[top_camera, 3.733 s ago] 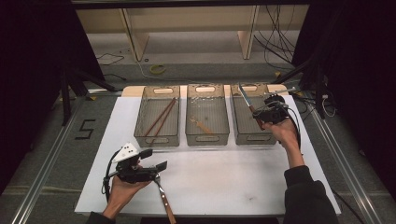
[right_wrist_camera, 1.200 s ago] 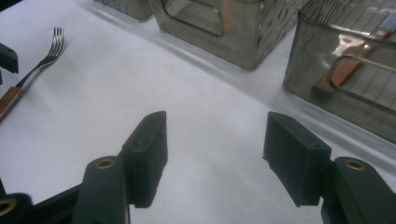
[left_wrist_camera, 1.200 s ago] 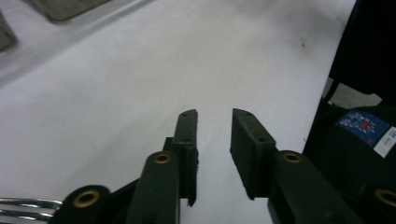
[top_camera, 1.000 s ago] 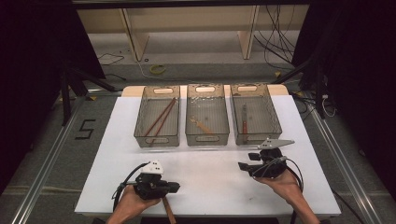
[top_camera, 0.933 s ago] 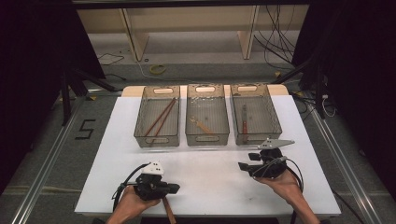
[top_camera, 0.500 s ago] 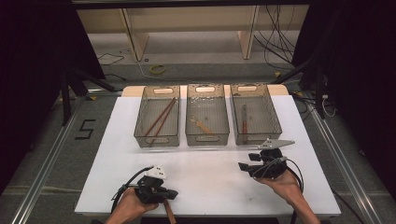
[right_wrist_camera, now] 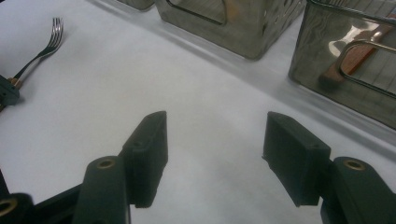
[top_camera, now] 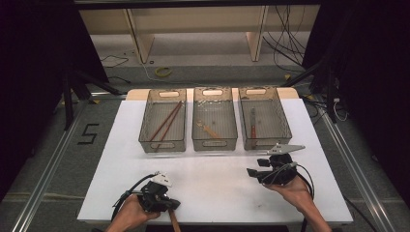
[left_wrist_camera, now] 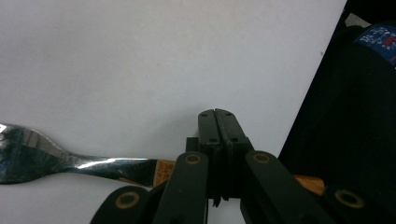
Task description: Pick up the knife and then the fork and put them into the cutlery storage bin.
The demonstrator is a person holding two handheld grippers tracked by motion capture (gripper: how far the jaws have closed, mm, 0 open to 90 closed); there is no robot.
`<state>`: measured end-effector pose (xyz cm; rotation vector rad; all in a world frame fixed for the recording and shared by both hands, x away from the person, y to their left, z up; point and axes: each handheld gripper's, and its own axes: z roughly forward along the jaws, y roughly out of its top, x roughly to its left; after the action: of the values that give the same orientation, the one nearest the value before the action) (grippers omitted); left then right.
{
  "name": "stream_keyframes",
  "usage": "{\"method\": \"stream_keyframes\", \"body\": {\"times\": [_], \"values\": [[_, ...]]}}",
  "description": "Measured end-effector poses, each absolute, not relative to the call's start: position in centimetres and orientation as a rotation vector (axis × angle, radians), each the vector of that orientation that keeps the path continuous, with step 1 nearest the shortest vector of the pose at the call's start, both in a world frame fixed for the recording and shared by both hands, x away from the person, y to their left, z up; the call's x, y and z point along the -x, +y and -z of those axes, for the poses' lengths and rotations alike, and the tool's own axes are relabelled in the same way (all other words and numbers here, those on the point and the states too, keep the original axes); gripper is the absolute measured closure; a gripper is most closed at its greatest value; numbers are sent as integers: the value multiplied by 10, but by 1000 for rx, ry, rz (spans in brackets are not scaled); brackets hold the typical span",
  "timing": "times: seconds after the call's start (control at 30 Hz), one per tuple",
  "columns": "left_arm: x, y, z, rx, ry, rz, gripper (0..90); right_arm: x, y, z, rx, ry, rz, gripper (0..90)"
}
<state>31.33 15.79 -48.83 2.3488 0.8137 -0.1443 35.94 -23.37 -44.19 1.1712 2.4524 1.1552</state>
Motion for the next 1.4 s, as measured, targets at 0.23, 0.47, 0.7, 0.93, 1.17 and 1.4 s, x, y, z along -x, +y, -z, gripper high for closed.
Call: {"method": "stream_keyframes", "body": {"times": [0.23,0.47,0.7,0.93,1.17,1.4], "values": [[-317,168,487,-2373,842,190,888,-359,-234,441,-1167,2450,-1157,406],[-319,172,485,-2390,884,184,888,-359,-234,440,-1169,2448,-1163,407],[-323,180,483,-2410,922,165,888,-359,-233,440,-1164,2454,-1159,407],[-327,187,482,-2417,958,134,887,-359,-232,441,-1165,2460,-1157,407],[-329,190,481,-2420,988,90,887,-359,-232,441,-1160,2466,-1154,407],[-331,193,480,-2431,1009,52,887,-359,-232,440,-1163,2463,-1162,406]]}}
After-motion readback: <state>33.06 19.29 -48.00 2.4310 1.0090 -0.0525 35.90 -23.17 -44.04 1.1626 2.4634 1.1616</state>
